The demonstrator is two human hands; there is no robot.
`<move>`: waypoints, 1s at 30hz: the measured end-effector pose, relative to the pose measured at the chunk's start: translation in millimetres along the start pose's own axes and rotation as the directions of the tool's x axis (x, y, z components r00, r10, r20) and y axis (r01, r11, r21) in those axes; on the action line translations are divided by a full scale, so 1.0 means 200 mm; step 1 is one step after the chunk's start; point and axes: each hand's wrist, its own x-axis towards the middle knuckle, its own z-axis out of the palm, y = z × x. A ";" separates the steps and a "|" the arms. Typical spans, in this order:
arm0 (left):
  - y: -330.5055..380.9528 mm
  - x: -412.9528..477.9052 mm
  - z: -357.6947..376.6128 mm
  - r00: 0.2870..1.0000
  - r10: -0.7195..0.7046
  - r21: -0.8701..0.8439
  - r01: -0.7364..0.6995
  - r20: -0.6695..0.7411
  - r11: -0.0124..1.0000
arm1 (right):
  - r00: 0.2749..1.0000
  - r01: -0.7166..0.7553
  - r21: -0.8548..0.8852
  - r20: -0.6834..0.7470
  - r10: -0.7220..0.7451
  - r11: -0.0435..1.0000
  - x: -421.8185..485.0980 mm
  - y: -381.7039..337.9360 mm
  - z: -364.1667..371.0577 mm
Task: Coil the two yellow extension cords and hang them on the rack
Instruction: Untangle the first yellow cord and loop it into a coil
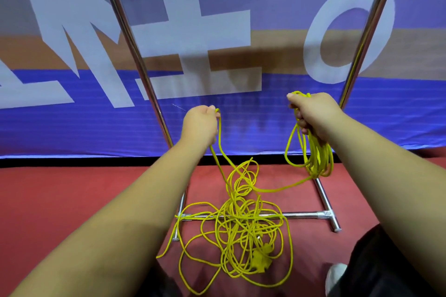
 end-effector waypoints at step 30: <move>0.11 -0.29 -0.06 0.776 0.001 -0.099 0.079 0.631 0.992 | 0.935 -0.349 0.289 0.178 0.308 0.892 -0.07 -0.01 0.27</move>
